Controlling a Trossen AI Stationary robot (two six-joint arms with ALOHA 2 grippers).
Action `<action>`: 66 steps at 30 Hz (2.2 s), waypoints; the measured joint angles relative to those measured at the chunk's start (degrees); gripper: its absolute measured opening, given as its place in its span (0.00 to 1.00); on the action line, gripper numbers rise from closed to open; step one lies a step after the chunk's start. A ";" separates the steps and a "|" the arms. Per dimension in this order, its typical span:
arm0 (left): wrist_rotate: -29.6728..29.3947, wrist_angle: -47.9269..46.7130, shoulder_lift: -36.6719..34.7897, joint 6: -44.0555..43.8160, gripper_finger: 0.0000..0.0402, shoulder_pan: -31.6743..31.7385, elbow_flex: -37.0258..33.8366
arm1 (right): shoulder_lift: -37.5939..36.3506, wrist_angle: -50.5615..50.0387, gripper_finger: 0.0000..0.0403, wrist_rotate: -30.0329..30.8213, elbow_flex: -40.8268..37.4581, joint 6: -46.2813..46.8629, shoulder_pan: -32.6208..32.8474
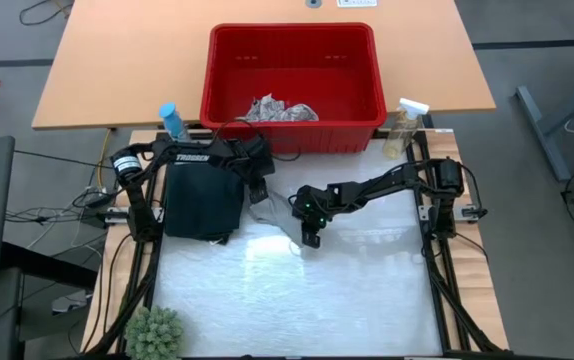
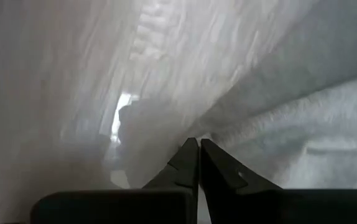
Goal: Fold Laundry from Bin
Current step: Fold the gray shorts
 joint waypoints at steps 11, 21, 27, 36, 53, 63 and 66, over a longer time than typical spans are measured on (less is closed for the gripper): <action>-1.25 0.47 0.04 1.48 0.00 0.08 -0.09 | -7.90 -10.25 0.22 10.69 -0.30 -1.45 -0.78; -4.39 5.38 0.07 -4.59 0.00 0.09 0.22 | -16.98 -23.28 0.29 11.08 -0.18 -4.41 -4.93; 0.23 5.33 -0.11 -2.90 0.04 0.09 4.35 | -24.71 -20.77 0.34 9.48 -2.64 -4.14 -7.18; 9.42 -1.29 -0.25 1.01 0.26 -0.84 8.51 | -25.38 -10.23 0.50 3.91 -9.00 1.05 -6.14; 6.40 -12.47 -1.51 -8.64 0.42 -3.91 13.23 | -24.67 -1.54 0.58 4.43 -11.70 1.50 -7.25; -4.35 -8.21 -1.33 -7.19 0.34 -15.73 11.27 | -24.66 8.91 0.58 4.55 -16.47 2.53 -8.66; -7.59 -7.49 -1.33 -7.74 0.32 -16.90 11.04 | -22.82 11.24 0.58 4.52 -16.54 2.86 -8.48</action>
